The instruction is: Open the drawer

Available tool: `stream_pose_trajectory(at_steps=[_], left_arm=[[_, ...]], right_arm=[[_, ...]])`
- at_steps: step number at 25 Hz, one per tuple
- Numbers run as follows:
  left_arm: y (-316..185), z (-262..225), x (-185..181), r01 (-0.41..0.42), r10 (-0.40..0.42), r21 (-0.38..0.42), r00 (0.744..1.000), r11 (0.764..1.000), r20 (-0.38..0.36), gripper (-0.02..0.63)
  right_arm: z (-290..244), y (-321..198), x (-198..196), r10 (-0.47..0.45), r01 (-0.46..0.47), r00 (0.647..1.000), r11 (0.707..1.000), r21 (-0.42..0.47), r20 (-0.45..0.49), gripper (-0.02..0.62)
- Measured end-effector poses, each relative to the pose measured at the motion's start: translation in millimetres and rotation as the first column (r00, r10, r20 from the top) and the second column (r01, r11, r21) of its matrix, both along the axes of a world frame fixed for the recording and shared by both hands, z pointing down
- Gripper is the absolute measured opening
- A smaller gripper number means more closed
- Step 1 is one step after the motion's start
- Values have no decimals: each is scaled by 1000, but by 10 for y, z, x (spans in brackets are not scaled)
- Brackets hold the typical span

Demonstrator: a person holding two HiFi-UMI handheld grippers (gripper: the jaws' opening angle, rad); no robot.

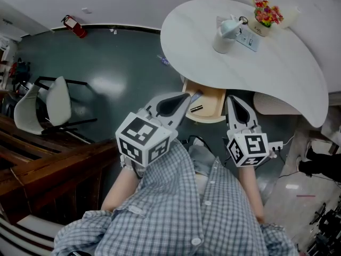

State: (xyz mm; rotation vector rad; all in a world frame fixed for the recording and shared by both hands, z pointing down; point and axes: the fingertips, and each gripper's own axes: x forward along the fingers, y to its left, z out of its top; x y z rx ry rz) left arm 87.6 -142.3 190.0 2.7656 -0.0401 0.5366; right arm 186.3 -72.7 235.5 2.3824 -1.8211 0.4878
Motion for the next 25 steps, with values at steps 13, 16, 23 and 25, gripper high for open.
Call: stream_pose_trajectory(at_steps=[13, 16, 23, 25], left_arm=[[45, 37, 67, -31, 31, -13, 1000, 999, 0, 5], [64, 38, 66, -32, 32, -13, 999, 999, -1, 5], [73, 51, 43, -29, 29, -15, 1000, 999, 1, 5], [66, 52, 40, -26, 26, -15, 1000, 1000, 3, 5]], right_arm=[[82, 66, 14, 14, -14, 1000, 999, -43, 10, 9], [80, 75, 8, 12, -12, 1000, 999, -44, 10, 9], [120, 73, -13, 3, -1, 1000, 998, -55, 25, 9], [129, 66, -15, 0, 2, 999, 998, -57, 33, 9]])
